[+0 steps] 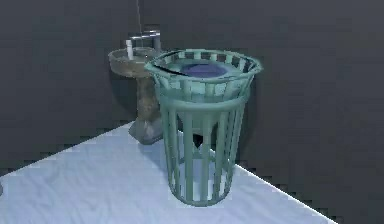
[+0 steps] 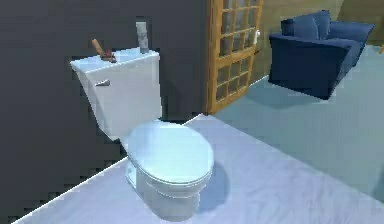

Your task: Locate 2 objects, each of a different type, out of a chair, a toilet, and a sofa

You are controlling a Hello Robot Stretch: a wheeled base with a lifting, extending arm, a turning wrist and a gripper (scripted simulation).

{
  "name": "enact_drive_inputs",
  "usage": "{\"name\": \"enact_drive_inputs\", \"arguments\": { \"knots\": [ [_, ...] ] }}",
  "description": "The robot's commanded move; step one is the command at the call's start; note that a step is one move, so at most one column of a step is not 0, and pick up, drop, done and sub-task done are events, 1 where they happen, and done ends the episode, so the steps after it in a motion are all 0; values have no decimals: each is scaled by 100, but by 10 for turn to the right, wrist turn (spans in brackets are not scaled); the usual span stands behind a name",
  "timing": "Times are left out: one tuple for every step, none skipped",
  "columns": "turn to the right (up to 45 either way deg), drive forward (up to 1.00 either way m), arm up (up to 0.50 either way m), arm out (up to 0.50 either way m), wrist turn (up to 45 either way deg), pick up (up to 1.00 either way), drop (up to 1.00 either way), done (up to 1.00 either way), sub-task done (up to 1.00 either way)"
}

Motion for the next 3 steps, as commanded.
{"name": "enact_drive_inputs", "arguments": {
  "knots": [
    [450,0,0,0,0,0,0,0,0],
    [330,0,0,0,0,0,0,0,0],
    [0,0,0,0,0,0,0,0,100]
  ]
}}
